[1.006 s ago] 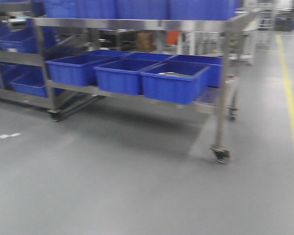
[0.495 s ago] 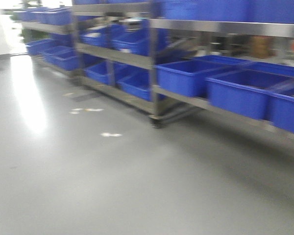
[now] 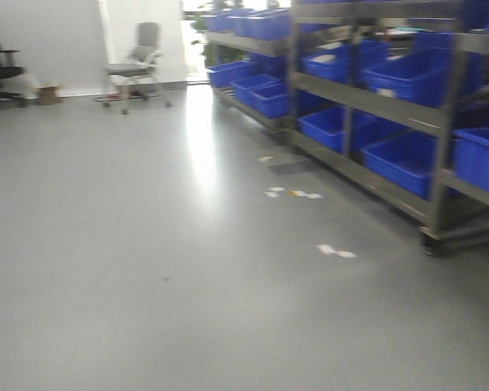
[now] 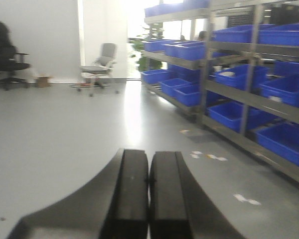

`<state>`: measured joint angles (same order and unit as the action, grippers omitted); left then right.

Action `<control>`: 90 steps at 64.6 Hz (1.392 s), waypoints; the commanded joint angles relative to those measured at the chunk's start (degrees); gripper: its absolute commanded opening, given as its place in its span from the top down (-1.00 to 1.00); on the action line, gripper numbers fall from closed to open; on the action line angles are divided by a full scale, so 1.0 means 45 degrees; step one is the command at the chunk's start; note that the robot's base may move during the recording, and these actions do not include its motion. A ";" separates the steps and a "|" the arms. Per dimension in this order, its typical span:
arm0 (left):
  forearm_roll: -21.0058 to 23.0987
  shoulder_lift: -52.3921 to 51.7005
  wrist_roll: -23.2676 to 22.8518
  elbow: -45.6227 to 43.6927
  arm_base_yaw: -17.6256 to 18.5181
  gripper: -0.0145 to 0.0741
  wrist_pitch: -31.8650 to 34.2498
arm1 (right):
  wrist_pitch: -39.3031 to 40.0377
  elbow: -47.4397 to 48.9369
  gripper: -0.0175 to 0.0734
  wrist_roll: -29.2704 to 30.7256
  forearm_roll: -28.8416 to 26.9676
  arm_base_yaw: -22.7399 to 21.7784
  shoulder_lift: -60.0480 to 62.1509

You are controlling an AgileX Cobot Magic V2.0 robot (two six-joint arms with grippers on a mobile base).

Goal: Place yellow foam block on left shelf second layer
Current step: 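Drive the base up to the shelf of blue bins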

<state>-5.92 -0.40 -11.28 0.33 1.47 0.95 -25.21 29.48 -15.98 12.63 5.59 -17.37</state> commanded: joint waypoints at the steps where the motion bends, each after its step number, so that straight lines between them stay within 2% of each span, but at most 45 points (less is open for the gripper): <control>1: 0.0049 -0.0242 -0.0058 0.0312 -0.0017 0.36 0.1118 | 0.1179 0.0341 -0.02 0.0070 0.0159 -0.0038 -0.0089; 90: 0.0049 -0.0220 -0.0058 0.0312 -0.0017 0.36 0.1118 | 0.1179 0.0341 -0.02 0.0070 0.0159 -0.0038 -0.0089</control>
<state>-5.92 -0.40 -11.28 0.33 1.47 0.95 -25.21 29.48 -15.98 12.63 5.59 -17.37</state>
